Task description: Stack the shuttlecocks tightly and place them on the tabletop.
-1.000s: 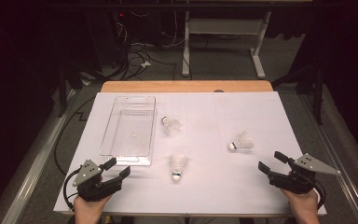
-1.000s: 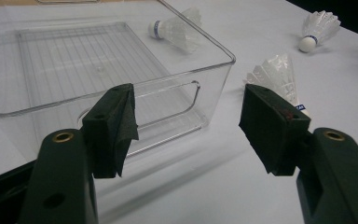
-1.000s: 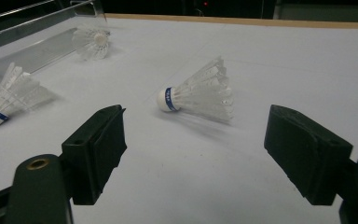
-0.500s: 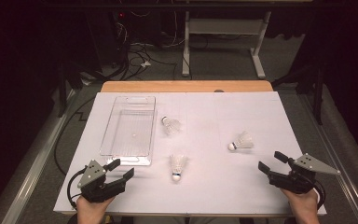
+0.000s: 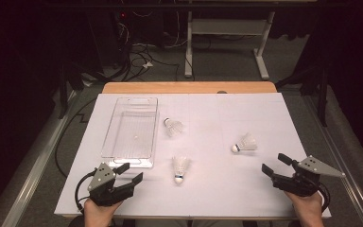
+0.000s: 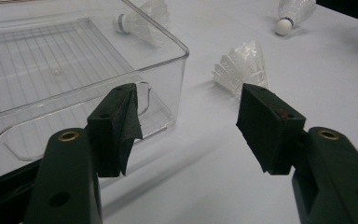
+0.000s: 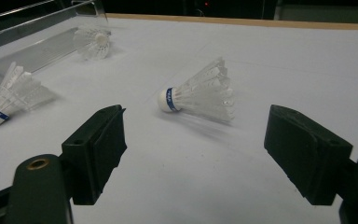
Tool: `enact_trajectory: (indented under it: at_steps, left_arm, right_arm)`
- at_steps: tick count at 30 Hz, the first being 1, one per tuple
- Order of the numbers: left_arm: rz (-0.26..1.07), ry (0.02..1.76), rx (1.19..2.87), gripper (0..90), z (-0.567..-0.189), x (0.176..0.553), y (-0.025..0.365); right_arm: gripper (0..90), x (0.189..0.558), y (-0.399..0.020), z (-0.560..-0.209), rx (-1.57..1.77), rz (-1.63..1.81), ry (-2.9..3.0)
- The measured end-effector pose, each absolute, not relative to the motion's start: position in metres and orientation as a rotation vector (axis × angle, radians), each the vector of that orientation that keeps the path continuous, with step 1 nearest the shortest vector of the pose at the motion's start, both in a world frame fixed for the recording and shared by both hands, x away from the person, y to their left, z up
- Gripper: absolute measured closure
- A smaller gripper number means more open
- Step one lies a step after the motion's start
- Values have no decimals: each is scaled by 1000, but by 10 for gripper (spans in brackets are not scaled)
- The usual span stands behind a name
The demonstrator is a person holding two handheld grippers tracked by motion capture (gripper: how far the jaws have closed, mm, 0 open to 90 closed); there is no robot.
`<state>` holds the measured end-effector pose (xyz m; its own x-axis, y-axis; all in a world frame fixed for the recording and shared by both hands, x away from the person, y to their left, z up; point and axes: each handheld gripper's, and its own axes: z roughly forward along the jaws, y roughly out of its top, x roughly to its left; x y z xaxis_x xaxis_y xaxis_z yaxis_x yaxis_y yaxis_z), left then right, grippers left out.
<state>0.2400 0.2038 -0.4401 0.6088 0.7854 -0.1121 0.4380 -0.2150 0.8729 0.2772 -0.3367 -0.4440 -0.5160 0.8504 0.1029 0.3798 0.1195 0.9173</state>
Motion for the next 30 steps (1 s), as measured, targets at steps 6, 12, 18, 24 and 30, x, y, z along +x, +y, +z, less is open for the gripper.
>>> enact_trajectory:
  at_steps: [6, 12, 18, 24, 30]
  left_arm:
    - [436, 963, 1870, 395, -439, 241, 196]
    - [407, 945, 1884, 397, -439, 243, 184]
    - [386, 924, 1906, 399, -441, 245, 172]
    - [369, 914, 1913, 403, -442, 247, 163]
    - [364, 896, 1929, 402, -440, 249, 152]
  right_arm:
    - [206, 277, -336, -444, 1183, 1378, 1958]
    - [206, 278, -336, -444, 1186, 1377, 1960]
    - [206, 278, -336, -444, 1183, 1381, 1962]
    - [206, 278, -336, -444, 1175, 1382, 1966]
    - [206, 277, -336, -444, 1175, 1380, 1969]
